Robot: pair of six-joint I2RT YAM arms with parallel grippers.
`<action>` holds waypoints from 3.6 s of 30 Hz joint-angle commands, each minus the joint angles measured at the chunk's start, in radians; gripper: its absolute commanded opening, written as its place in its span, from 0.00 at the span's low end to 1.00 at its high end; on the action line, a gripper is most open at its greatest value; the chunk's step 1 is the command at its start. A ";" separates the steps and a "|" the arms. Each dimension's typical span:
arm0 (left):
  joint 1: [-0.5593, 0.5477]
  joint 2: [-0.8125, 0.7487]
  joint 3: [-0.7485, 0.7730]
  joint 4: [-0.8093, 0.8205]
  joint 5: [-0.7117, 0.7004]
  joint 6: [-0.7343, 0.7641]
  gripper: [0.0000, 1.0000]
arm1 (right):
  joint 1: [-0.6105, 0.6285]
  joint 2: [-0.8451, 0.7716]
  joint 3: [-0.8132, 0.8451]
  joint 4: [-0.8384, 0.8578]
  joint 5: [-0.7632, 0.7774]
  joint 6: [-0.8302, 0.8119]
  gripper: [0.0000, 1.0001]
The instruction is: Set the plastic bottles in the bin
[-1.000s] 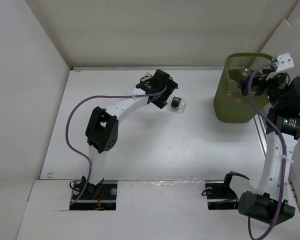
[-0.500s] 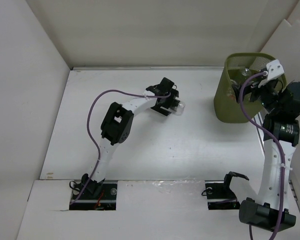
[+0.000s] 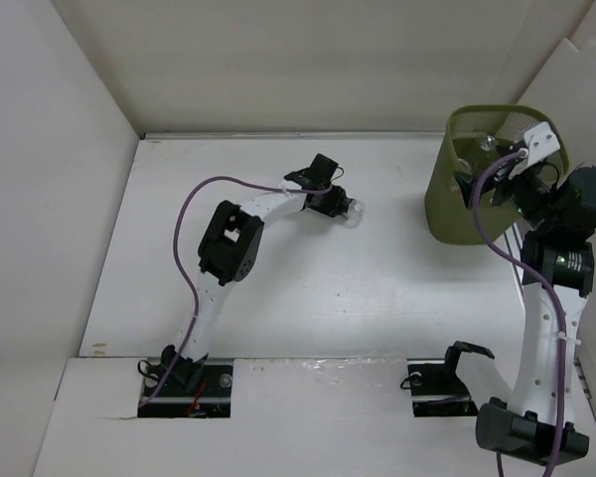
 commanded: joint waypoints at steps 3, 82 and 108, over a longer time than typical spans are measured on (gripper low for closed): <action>0.058 -0.039 -0.138 0.007 0.005 0.047 0.00 | 0.026 -0.002 -0.018 0.079 -0.104 0.004 1.00; -0.058 -1.363 -0.744 0.247 -0.355 0.998 1.00 | -0.055 0.449 0.167 0.468 -0.116 0.330 0.06; -0.049 -1.344 -0.484 -0.135 -0.567 1.212 1.00 | -0.005 0.218 0.435 -0.199 0.117 -0.200 0.99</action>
